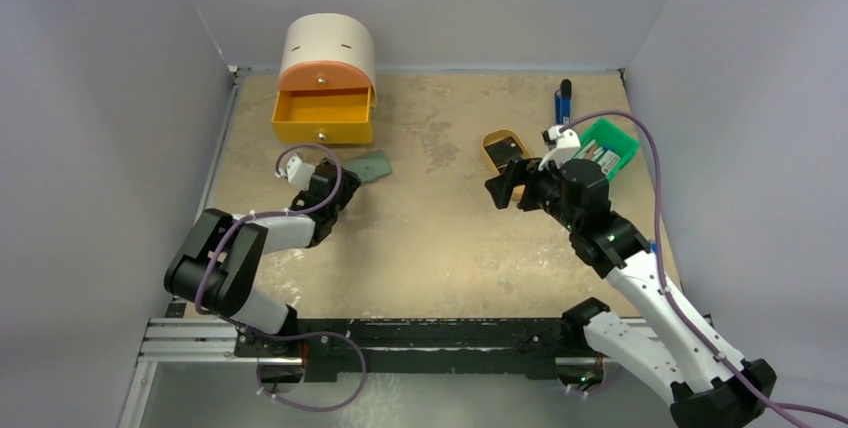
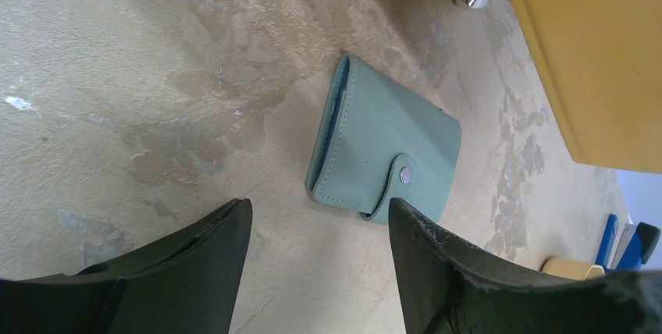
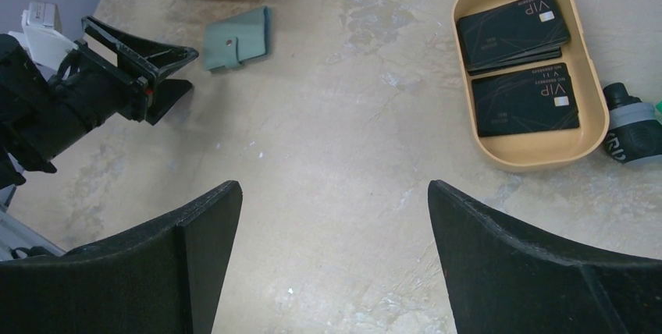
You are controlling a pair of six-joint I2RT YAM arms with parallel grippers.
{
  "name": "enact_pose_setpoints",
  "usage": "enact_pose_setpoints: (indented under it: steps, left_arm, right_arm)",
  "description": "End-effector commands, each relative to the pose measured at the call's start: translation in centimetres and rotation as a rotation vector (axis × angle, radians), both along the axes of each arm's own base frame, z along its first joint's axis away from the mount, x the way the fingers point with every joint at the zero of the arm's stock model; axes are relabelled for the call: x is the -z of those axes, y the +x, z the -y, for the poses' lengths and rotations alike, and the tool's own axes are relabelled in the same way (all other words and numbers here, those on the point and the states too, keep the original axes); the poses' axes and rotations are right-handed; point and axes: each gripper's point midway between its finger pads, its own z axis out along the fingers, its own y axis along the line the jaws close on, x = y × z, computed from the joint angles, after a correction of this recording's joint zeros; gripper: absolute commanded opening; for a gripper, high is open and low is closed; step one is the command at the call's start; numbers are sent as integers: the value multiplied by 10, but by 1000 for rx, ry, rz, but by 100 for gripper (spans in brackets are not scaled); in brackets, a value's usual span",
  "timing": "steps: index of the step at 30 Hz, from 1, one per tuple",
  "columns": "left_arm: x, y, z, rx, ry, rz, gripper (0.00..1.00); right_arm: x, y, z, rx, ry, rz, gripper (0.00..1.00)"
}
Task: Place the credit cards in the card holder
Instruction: Move the card holder to the center of the board.
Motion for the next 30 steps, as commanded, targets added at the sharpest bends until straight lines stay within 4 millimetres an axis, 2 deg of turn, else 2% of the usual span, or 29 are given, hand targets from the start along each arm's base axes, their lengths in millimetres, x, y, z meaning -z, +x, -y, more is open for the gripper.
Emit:
enact_pose_setpoints:
  steps: [1, 13, 24, 30]
  left_arm:
    - [-15, 18, 3, -41, -45, 76, 63]
    - [-5, 28, 3, -41, -12, 58, 52]
    - [11, 25, 7, -13, -10, 25, 30]
    - [14, 23, 9, -1, -20, 26, 22]
  right_arm:
    - [-4, 0, 7, 20, -24, 27, 91]
    - [-1, -3, 12, 36, -38, 21, 90]
    - [2, -4, 14, 43, -48, 15, 90]
    - [4, -5, 16, 47, -51, 11, 90]
